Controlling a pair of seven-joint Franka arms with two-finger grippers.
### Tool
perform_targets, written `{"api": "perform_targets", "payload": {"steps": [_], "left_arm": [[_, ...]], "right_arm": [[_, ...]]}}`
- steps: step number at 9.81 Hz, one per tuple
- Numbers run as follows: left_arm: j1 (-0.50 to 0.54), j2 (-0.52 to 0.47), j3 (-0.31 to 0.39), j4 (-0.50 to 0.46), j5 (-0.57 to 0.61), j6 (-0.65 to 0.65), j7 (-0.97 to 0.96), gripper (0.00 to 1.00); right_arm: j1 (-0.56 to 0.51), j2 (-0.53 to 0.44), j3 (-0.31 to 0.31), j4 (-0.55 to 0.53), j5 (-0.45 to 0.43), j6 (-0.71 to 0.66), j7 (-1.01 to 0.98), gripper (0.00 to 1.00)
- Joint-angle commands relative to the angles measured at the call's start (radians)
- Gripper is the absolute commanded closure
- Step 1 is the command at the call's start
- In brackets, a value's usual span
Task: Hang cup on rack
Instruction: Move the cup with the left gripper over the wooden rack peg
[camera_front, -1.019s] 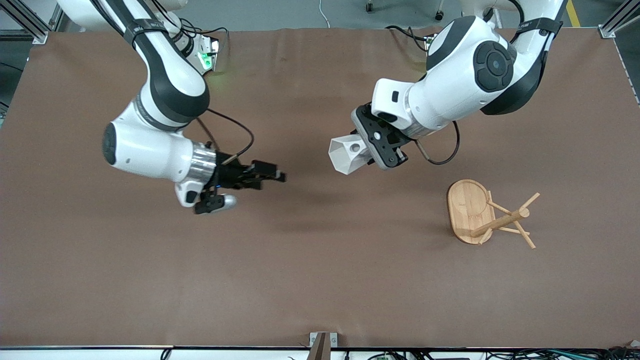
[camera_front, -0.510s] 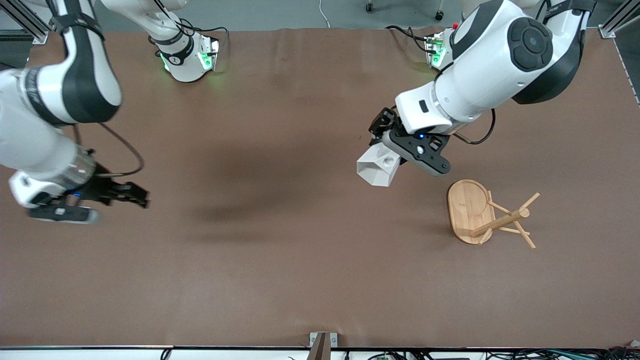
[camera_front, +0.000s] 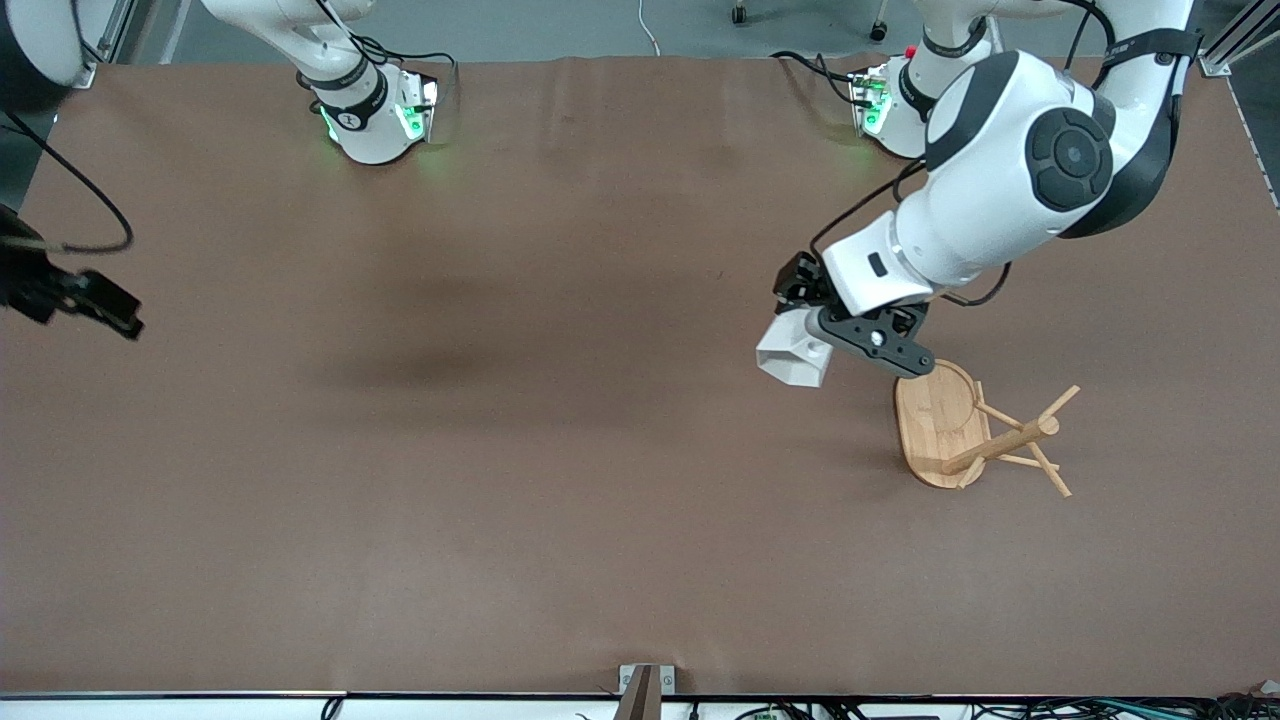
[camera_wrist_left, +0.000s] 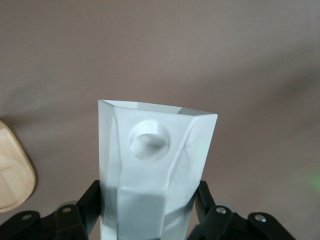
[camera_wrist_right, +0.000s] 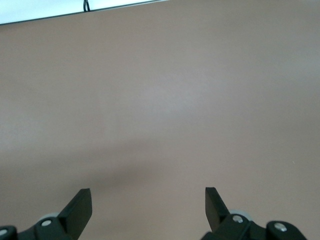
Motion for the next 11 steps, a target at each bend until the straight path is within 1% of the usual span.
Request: {"api": "perform_targets", "payload": {"steps": [1,2,3,6,11], "left_arm": [[0.042,-0.094,0.050,-0.211,0.013,0.097,0.136,1.00],[0.083,-0.090,0.059,-0.230,0.011,0.120,0.233,1.00],[0.096,-0.082,0.070,-0.231,0.007,0.120,0.258,1.00],[0.105,-0.046,0.087,-0.238,-0.007,0.120,0.275,0.99],[0.140,0.037,0.087,-0.181,-0.006,0.134,0.299,1.00]], "right_arm": [[-0.039,-0.011,0.006,0.127,0.047,-0.148,-0.008,0.00],[-0.037,-0.010,0.009,0.138,0.039,-0.181,-0.012,0.00],[-0.036,-0.010,0.009,0.135,0.039,-0.201,-0.015,0.00],[-0.030,-0.010,0.010,0.133,0.039,-0.210,-0.015,0.00],[-0.031,-0.010,0.010,0.132,0.047,-0.219,-0.006,0.00]]}}
